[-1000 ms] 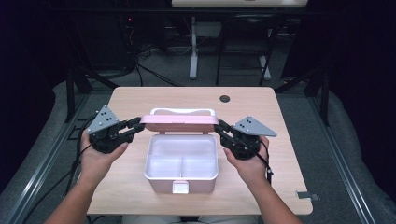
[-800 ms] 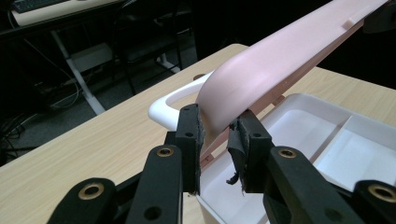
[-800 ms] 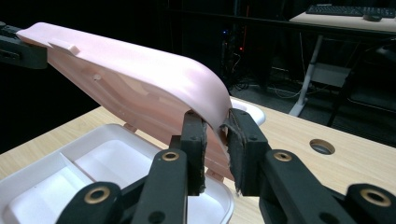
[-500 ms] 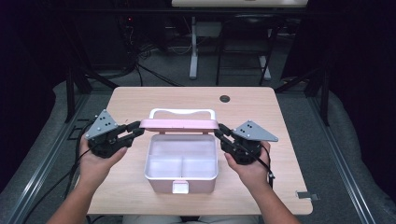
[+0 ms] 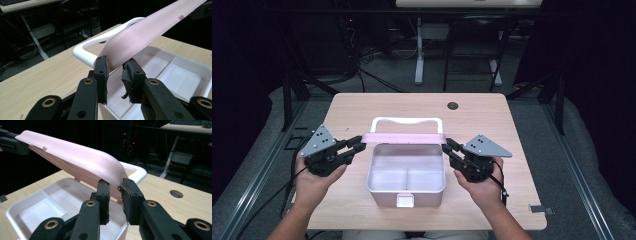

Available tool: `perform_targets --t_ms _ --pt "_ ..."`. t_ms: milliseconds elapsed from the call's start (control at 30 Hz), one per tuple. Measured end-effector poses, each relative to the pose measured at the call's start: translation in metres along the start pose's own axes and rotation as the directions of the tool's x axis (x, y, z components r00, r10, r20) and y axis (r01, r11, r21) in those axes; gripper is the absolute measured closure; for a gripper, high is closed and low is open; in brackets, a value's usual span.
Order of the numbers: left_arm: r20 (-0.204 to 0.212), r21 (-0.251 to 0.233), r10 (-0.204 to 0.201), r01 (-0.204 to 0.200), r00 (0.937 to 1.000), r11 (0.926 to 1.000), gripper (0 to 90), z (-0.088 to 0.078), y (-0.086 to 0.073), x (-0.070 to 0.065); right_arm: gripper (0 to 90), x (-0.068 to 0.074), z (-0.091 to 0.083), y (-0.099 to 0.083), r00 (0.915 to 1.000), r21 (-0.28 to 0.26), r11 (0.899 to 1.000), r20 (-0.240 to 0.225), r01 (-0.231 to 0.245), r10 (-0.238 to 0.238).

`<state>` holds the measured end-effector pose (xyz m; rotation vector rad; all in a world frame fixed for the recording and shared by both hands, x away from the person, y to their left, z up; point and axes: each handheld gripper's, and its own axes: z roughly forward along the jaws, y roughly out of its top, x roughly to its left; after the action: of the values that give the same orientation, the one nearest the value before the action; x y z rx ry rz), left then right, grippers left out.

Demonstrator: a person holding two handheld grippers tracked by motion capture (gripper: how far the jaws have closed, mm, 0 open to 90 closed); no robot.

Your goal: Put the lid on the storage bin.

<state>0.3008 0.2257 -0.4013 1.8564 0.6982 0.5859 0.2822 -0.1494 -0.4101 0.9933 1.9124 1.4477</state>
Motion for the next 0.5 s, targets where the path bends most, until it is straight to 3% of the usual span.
perform_targets --t_ms 500 --pt "0.024 0.004 -0.003 0.003 0.9997 1.0000 74.3 -0.011 -0.013 -0.011 76.3 0.007 -0.015 -0.015 0.9991 0.017 1.000 -0.040 0.016 -0.015"
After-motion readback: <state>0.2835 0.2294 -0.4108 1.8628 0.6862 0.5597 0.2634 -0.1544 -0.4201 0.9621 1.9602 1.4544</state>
